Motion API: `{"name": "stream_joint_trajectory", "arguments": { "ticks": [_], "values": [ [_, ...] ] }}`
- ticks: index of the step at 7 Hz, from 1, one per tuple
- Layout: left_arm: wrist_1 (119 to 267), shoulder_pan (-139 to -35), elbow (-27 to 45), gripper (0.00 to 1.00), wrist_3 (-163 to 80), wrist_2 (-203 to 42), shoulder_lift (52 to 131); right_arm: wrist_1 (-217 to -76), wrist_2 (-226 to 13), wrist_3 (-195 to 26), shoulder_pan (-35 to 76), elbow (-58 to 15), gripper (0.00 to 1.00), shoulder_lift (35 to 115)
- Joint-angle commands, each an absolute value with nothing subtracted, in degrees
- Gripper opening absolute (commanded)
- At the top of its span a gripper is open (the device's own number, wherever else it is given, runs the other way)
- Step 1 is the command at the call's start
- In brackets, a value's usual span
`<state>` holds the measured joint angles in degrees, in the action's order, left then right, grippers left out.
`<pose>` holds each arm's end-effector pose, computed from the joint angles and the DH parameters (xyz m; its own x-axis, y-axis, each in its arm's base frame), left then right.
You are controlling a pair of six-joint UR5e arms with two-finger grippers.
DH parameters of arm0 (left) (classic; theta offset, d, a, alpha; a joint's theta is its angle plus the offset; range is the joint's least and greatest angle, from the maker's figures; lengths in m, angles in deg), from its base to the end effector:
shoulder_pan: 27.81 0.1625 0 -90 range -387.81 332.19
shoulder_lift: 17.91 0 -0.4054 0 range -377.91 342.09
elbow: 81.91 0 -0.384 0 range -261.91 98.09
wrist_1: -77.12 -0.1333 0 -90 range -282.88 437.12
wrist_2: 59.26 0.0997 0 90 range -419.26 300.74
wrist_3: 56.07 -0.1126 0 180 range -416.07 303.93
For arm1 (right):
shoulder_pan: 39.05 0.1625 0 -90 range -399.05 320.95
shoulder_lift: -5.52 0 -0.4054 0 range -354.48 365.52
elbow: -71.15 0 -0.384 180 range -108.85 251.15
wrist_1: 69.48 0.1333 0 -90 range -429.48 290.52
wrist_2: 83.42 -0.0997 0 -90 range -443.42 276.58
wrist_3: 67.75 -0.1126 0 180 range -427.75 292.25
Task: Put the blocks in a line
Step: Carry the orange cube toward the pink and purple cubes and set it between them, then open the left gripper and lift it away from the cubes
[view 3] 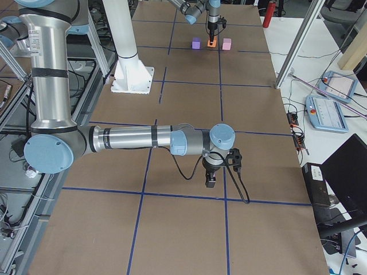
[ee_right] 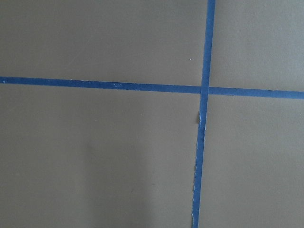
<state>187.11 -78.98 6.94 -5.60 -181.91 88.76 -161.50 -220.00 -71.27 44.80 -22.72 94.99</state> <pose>0.3338 -0.5304 0.4674 0.6861 0.0023 -0.7275 0.0295 0.9991 0.0310 -0.0012 -0.4921 0.6116 0.6854 -0.0424 0.7269 0.0651 0.9979 -0.0031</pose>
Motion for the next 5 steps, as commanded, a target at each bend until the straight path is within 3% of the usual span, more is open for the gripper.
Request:
{"name": "stream_joint_trajectory", "arguments": {
  "ticks": [1,3,5],
  "values": [
    [187.16,-81.83,8.08,1.0,-6.14,-182.13,88.7,-161.5,-220.0,-71.27,44.8,-22.71,1.0,94.99],
    [181.4,-92.95,12.29,1.0,-21.07,-186.76,86.53,-161.5,-220.0,-71.27,44.8,-22.71,1.0,94.99],
    [172.71,-105.26,10.73,1.0,-50.21,-186.7,84.14,-161.5,-220.0,-71.27,44.8,-22.71,1.0,94.99]
  ]
}}
